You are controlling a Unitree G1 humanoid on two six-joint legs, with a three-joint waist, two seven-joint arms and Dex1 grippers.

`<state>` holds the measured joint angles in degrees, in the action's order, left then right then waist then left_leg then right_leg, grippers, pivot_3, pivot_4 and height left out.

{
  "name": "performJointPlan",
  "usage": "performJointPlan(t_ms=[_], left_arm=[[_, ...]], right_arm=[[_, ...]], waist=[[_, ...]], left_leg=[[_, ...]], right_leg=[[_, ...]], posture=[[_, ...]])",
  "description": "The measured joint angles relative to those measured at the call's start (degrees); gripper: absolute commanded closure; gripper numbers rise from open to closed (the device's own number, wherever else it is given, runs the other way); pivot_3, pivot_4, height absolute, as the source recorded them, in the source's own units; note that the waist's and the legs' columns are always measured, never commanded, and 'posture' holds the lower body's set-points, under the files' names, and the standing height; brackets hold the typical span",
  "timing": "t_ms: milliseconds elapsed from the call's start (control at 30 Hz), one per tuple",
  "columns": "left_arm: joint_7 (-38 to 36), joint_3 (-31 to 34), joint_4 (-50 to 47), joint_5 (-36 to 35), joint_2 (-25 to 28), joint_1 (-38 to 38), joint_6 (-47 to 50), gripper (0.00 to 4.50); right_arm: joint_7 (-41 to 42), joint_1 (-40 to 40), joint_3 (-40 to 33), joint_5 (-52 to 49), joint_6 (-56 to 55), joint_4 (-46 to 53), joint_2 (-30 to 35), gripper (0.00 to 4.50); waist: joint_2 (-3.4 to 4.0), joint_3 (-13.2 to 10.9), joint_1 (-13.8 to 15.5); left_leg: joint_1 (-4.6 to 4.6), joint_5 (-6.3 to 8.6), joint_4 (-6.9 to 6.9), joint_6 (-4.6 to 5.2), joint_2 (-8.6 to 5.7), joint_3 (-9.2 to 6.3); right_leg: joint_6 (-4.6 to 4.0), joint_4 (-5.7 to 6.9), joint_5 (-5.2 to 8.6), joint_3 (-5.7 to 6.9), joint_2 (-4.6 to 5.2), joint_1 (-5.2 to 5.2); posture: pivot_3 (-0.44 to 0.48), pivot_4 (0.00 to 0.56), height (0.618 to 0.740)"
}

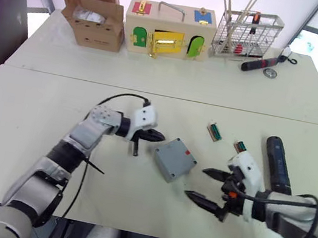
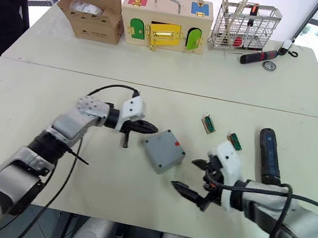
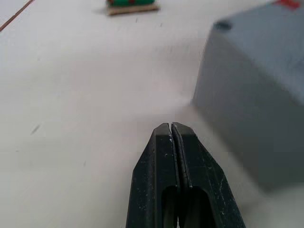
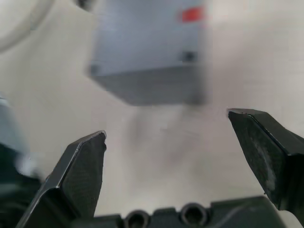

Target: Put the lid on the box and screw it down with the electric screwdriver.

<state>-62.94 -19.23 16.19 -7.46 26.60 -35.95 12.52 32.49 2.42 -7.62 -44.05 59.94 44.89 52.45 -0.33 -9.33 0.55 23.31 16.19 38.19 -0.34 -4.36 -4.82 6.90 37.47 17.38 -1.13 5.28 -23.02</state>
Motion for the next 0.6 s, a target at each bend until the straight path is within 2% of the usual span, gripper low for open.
performJointPlan(t_ms=[133,300,400,600], left_arm=[[-3.90,0.04,-8.00,-0.85,4.79,4.29,4.19,4.50],[-7.28,-0.53,-14.78,-2.79,6.63,7.11,9.74,4.50],[-7.42,-1.39,-16.82,-3.11,6.02,7.21,10.95,4.50],[-2.32,-1.42,-14.80,-2.88,0.14,6.77,10.54,4.50]], right_arm=[[2.33,-1.76,4.97,5.76,-5.77,-3.93,0.45,0.02],[4.07,-4.72,9.49,9.08,-9.17,-7.04,-0.89,0.02],[5.24,-5.61,11.62,9.66,-9.80,-7.54,-1.88,0.02],[6.39,-5.62,11.76,9.17,-8.92,-7.37,-2.30,0.02]], waist=[[0.00,0.00,0.09],[0.00,0.00,0.24],[0.00,0.00,0.20],[0.00,0.00,0.21]], left_leg=[[0.02,0.00,0.02,0.00,-0.01,0.03],[0.04,0.00,0.07,-0.01,-0.02,0.00],[0.04,0.00,0.06,-0.01,-0.02,0.01],[0.03,0.00,0.08,-0.01,-0.03,0.00]], right_leg=[[0.00,0.00,0.00,-0.02,0.05,0.00],[0.00,0.00,0.00,-0.01,0.12,0.03],[0.00,0.00,0.00,0.00,0.14,0.02],[0.00,0.01,0.00,0.02,0.12,0.03]], posture=[[0.000,0.150,0.740],[0.000,0.150,0.740],[0.000,0.150,0.740],[0.000,0.150,0.740]])
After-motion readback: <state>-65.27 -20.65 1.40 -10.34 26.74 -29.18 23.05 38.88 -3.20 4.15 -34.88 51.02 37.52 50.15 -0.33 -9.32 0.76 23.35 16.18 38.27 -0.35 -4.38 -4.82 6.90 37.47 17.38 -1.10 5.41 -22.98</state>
